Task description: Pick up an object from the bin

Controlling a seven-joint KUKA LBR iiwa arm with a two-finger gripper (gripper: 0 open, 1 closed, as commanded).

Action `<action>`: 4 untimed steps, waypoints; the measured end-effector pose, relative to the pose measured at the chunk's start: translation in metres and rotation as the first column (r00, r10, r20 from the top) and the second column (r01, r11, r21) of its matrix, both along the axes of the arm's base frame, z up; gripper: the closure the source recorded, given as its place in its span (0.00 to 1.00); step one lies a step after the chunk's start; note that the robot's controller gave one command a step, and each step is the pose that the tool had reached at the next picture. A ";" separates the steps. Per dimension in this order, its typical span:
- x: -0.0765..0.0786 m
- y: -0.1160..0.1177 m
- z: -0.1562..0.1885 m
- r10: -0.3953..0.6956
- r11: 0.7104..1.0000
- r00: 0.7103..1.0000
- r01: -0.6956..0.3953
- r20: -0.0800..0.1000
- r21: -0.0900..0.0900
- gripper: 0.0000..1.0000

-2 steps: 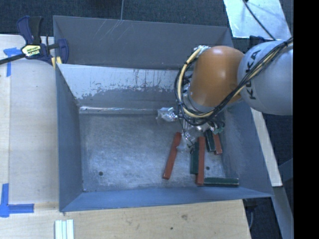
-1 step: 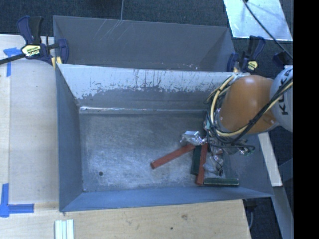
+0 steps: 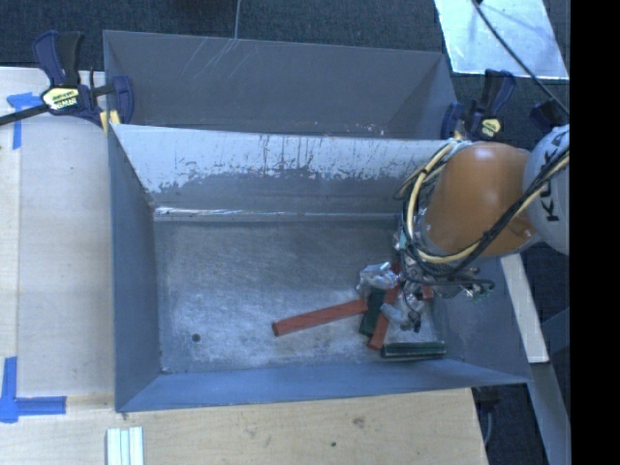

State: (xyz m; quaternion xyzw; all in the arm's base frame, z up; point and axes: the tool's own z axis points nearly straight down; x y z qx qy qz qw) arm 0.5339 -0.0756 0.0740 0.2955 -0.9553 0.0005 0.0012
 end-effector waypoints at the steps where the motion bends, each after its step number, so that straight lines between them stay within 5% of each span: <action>1: 0.000 0.001 -0.003 -0.002 1.000 1.000 0.002 0.005 0.002 0.00; 2: 0.000 0.001 -0.003 -0.003 1.000 1.000 0.003 0.005 0.002 1.00; 3: 0.049 -0.027 0.130 -0.028 1.000 0.999 0.028 0.016 0.000 1.00; 4: 0.016 -0.026 0.136 0.139 0.990 0.990 -0.139 0.002 0.002 1.00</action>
Offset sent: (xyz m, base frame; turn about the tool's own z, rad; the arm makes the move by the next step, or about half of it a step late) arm 0.0000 0.0000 0.0000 0.0000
